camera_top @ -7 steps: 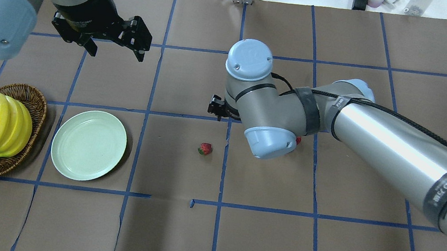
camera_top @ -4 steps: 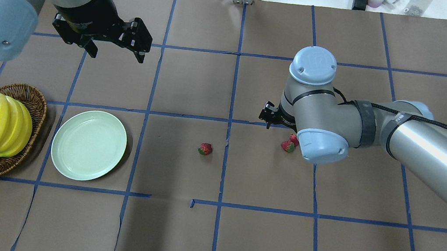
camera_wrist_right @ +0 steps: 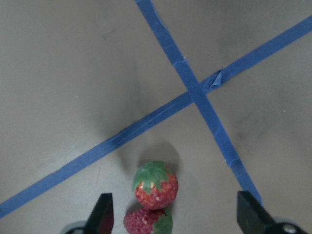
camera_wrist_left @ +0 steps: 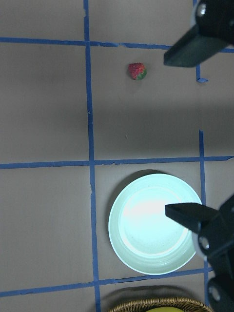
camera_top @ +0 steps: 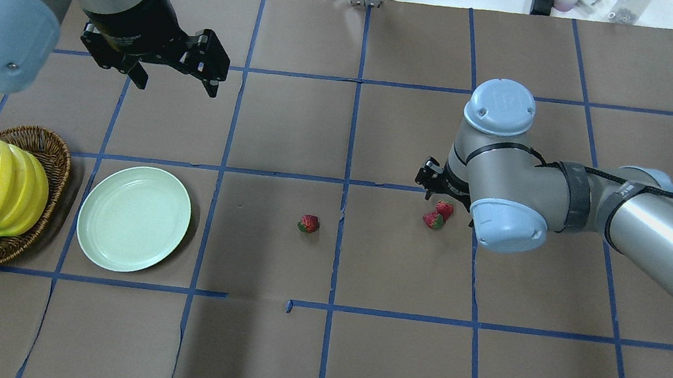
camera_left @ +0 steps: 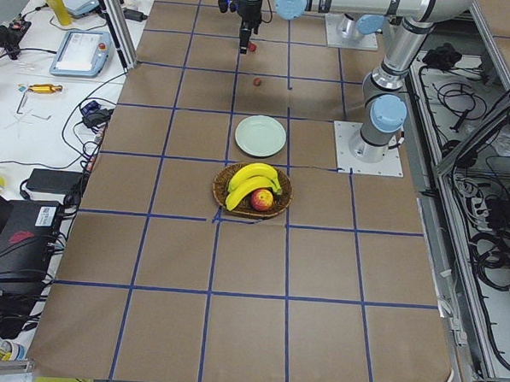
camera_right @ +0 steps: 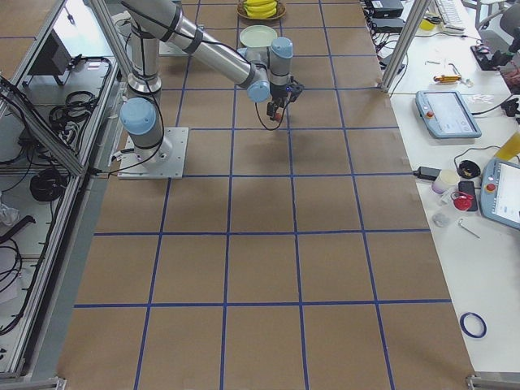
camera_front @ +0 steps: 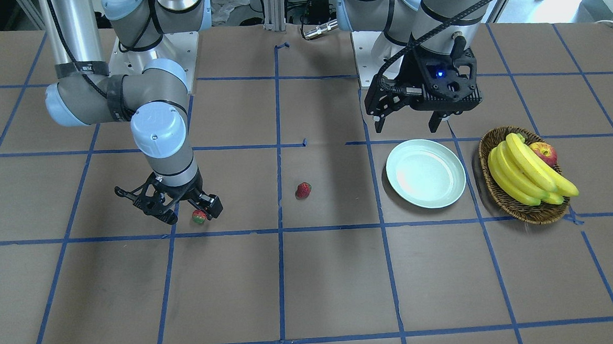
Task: Collect all strawberries into plate
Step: 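Move the right gripper back and grasp a strawberry from the pair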
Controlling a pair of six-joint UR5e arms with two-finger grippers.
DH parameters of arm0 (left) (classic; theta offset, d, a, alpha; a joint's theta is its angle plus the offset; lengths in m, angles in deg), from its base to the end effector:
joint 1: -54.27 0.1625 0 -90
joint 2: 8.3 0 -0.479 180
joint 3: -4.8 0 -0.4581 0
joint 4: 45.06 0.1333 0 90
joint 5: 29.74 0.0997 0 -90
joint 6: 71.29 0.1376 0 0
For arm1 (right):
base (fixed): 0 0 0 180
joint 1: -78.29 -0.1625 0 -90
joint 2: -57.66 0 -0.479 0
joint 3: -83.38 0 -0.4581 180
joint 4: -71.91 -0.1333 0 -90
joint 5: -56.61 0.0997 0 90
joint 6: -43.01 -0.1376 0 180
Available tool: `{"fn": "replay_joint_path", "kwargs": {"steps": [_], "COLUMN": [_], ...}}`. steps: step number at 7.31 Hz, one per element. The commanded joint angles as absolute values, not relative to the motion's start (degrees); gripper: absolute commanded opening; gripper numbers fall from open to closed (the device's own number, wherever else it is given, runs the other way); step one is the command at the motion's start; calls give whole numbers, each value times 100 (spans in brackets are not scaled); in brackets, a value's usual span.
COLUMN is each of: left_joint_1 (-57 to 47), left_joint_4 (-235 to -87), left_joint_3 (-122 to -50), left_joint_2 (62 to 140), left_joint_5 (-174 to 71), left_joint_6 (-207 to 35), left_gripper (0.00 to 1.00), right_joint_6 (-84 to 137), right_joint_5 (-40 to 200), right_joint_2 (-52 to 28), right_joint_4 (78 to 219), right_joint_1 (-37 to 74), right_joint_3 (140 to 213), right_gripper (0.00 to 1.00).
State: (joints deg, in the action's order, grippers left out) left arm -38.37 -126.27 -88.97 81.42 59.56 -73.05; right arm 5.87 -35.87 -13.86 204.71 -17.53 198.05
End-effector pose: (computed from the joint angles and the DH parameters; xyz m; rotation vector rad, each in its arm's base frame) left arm -0.1609 -0.5601 0.4858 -0.0249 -3.1224 0.1437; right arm 0.1860 -0.5690 0.1654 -0.8363 -2.9841 0.0158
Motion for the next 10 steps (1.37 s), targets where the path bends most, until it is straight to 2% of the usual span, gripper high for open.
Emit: {"fn": "replay_joint_path", "kwargs": {"steps": [1,2,5,6,8,10], "left_joint_1": [-3837,-3837,-3837,-3837,-3837,-3837], "left_joint_4": [-12627,-12627,-12627,-12627,-12627,-12627], "left_joint_3": [-8907,-8907,-8907,-8907,-8907,-8907], "left_joint_2": [8144,8144,8144,8144,8144,8144], "left_joint_5": [5956,5956,5956,5956,5956,5956], "left_joint_6": [-7305,-7305,-7305,-7305,-7305,-7305], "left_gripper": [100,100,100,100,100,100], "right_joint_6": [504,478,486,495,486,538], "right_joint_5": [-3550,-3507,-3453,-3462,-3480,-3462], "right_joint_2": [-1371,-1310,-1126,-1125,-1125,-1212], "right_joint_4": [20480,20489,20707,20717,20717,20657], "right_joint_1": [-1689,-1689,-1689,-1689,-1689,-1741], "right_joint_3": [19878,19844,19773,19773,19773,19442], "right_gripper": [73,63,63,46,0,0]}}
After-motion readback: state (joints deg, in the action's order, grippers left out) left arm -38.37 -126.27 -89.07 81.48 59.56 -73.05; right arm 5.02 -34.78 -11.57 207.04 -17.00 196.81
